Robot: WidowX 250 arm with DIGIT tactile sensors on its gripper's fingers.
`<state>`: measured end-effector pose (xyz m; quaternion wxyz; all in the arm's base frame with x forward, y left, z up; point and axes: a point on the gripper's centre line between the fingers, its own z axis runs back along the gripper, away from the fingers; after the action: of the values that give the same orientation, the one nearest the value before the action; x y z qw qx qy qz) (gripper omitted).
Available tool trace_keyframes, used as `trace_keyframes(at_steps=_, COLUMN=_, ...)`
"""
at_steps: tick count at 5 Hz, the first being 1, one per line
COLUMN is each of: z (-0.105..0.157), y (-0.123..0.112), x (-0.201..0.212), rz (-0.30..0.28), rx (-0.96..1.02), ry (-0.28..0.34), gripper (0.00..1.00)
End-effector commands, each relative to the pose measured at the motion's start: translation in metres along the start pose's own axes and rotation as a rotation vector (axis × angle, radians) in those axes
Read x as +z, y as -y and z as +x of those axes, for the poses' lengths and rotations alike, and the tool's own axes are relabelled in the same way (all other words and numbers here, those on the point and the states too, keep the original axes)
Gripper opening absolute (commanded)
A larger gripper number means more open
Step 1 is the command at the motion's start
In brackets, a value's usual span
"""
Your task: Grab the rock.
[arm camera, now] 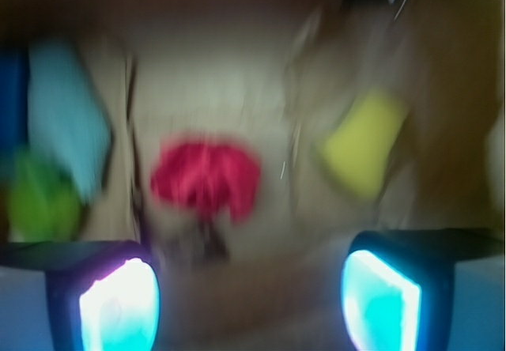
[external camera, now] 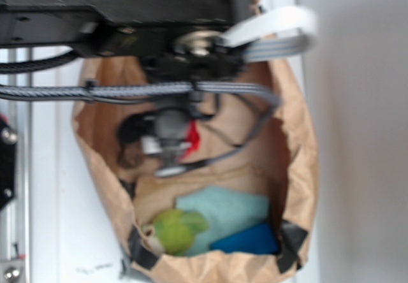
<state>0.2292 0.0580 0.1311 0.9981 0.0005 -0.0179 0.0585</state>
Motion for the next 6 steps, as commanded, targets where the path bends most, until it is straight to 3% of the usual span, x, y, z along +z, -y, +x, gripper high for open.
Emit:
trace_keyframes(at_steps=1, z=0.021, y=-0.011, x=-0.003, rz=0.021, rx=-0.027, ry=0.017, gripper=1.0)
trace_keyframes(at_steps=5, z=0.021, y=-0.011, x=-0.003, rz=0.021, rx=-0.027, ry=0.017, gripper=1.0)
trace_keyframes(at_steps=6, z=0.012, y=-0.001, x=-0.017, rz=0.04, rx=-0.042, ry=0.027, gripper=1.0)
